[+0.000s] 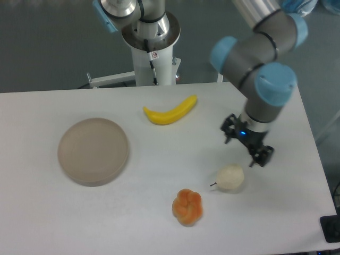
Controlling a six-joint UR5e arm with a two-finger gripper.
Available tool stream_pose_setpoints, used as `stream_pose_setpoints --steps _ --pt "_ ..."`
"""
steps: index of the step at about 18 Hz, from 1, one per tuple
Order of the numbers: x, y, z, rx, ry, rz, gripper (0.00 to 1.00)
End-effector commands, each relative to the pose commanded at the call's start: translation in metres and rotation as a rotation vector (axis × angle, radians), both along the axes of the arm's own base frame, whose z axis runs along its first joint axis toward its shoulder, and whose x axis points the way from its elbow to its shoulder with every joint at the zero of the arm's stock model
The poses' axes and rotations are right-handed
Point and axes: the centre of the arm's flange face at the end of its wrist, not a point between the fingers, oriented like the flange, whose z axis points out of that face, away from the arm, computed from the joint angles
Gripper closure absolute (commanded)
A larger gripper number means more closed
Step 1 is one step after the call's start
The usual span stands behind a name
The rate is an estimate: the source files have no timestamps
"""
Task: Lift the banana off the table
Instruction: 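Move the gripper from beside the green pepper over the yellow banana, then lower the gripper onto the banana and close it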
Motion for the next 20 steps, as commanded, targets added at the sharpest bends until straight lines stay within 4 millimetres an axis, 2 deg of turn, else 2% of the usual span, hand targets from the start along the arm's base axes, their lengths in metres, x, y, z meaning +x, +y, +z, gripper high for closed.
stream_pose_setpoints --steps 1,2,4,7,8,11,14,17,20 --pt "0.021 -0.003 -0.005 -0.013 -0.013 -0.008 0.0" --pt "0.046 -0.018 -0.003 -0.016 -0.016 -0.018 0.0" --pt "0.077 -0.04 -0.006 -0.026 -0.025 -0.032 0.0" --pt "0.105 -0.073 -0.023 -0.061 -0.044 -0.031 0.0" --pt "0.115 -0.083 -0.036 -0.084 -0.056 -0.032 0.0" --pt "0.121 -0.085 -0.051 -0.098 -0.07 0.011 0.0" --pt "0.134 -0.1 -0.093 -0.16 -0.044 0.024 0.0" --pt "0.142 -0.097 -0.116 -0.151 -0.007 -0.004 0.0" --pt "0.148 -0.1 -0.142 -0.218 -0.005 -0.022 0.0"
